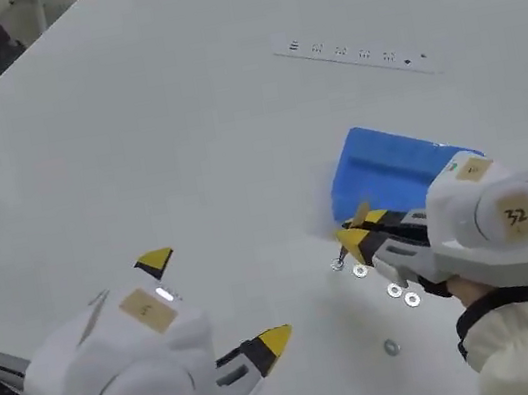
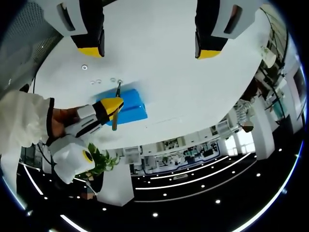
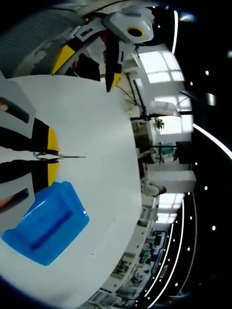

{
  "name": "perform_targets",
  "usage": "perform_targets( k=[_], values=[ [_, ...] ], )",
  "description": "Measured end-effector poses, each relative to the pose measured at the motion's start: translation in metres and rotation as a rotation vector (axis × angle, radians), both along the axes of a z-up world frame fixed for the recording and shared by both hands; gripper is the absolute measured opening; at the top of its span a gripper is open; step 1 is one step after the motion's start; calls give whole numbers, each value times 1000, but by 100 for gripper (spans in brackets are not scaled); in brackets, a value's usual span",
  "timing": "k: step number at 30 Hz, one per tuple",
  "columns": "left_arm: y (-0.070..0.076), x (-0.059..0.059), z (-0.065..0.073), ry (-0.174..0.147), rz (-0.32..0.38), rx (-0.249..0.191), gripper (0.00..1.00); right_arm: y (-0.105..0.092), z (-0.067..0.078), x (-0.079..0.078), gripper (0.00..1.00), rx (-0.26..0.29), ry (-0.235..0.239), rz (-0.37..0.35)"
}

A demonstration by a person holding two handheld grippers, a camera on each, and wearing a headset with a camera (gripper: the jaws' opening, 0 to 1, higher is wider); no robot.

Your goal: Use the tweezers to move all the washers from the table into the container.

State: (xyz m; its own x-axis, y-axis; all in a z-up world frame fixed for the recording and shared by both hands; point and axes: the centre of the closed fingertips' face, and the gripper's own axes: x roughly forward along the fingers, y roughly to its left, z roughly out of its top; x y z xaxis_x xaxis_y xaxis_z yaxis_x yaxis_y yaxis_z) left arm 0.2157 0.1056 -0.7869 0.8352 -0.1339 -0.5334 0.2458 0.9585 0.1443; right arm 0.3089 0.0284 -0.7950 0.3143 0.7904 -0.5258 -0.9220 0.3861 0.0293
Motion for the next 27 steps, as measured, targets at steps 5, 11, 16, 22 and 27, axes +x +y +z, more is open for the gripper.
perform_targets(
  k=[5,11,16,22,27],
  values=[
    [-2,-1,0,0,-13,5,78,1,19,-2,0,26,-11,-19],
    [-3,-1,2,-11,-22,1,77,1,41,-2,0,36,-47,-31],
    [-4,-2,1,-10,-30,11,77,-1,56,1,1,57,-47,-52],
    [-4,-2,1,-10,-33,9,75,-7,63,6,1,50,-64,-61],
    [-3,-2,0,-9,-27,12,75,-8,67,10,1,47,-76,-66]
  ],
)
